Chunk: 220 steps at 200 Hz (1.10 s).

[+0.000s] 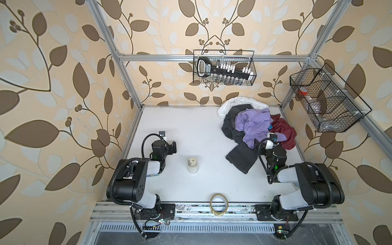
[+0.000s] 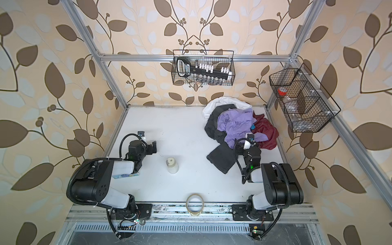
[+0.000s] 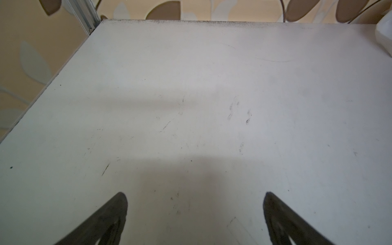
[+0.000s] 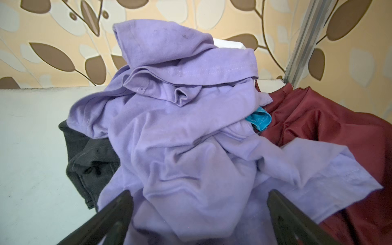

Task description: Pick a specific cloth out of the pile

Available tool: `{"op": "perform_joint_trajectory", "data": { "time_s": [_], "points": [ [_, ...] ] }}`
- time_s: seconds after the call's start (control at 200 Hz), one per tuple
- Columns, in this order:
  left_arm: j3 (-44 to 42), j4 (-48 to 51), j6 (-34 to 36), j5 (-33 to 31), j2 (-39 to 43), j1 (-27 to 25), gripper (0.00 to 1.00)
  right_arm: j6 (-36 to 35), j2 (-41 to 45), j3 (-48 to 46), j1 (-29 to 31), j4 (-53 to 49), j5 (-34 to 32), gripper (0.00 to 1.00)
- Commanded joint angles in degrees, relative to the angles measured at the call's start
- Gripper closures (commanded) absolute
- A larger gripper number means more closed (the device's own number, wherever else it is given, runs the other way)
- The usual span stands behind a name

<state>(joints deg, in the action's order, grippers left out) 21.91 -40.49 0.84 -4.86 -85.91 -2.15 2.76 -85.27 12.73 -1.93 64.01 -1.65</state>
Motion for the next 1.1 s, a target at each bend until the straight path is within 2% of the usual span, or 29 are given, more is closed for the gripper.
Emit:
{"op": "perform_joint_trajectory", "data": {
  "time_s": [0.0, 0.92, 1.015, 1.095],
  "points": [
    [0.6, -1.3, -0.8, 0.9, 0.0, 0.4, 0.01, 0.4, -0.5, 0.9, 0.1, 0.5, 0.7, 0.0],
    [0.9, -1.2, -0.8, 1.4, 0.4, 0.8, 0.01, 0.5, -0.3, 1.0, 0.1, 0.5, 0.3, 0.0],
    [6.1, 10.8, -1.8, -1.1, 2.8, 0.8, 0.01, 1.2, 3.2, 4.2, 0.1, -8.7, -1.9, 0.0],
    [6.8, 12.9, -1.9, -1.0, 6.2, 0.8, 0.01, 0.8, 8.0, 6.1, 0.3, -16.8, -2.7, 0.0]
  ]
}}
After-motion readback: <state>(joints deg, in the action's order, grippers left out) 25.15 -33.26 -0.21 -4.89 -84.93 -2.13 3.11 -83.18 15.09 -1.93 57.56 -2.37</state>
